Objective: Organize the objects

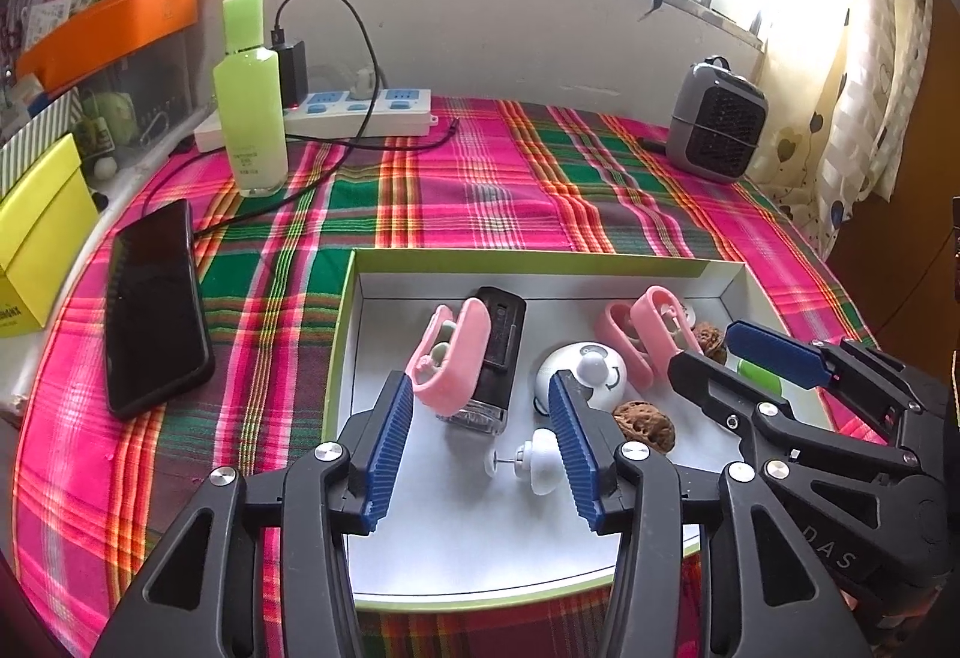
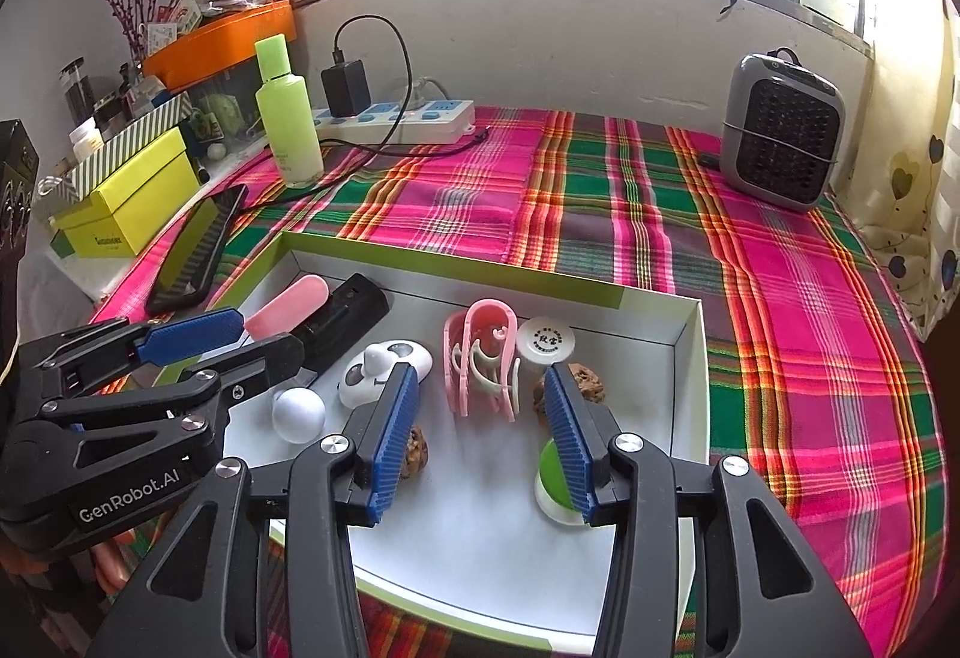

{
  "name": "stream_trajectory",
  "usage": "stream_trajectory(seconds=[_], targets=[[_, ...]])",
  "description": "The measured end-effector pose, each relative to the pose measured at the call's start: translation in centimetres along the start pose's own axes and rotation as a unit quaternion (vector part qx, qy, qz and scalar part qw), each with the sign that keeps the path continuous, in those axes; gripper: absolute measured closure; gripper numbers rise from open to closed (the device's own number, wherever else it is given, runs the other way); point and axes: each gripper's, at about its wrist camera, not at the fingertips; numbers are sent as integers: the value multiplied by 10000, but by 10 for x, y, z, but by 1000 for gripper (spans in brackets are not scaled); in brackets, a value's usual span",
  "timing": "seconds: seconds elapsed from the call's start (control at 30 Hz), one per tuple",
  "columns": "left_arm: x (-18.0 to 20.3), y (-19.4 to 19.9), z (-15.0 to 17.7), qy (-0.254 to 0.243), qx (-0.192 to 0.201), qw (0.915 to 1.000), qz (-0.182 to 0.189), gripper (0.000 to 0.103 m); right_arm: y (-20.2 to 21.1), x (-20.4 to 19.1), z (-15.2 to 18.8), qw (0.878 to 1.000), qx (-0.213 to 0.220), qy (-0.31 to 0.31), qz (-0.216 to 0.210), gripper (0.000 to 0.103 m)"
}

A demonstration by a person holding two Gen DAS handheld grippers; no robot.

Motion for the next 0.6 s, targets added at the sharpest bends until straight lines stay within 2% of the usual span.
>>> stream_trajectory(seconds=[0.6], targets=[[7, 28, 12, -9, 157, 9999, 17, 56, 28, -8, 8, 9998, 205, -82, 17, 57]])
Point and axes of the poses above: each gripper's, at about its wrist camera, not at the fingertips, and y roughly against the way its jaws point, x to its right, z to its underside, and after that the axes turned 8 degrees about x, right-handed
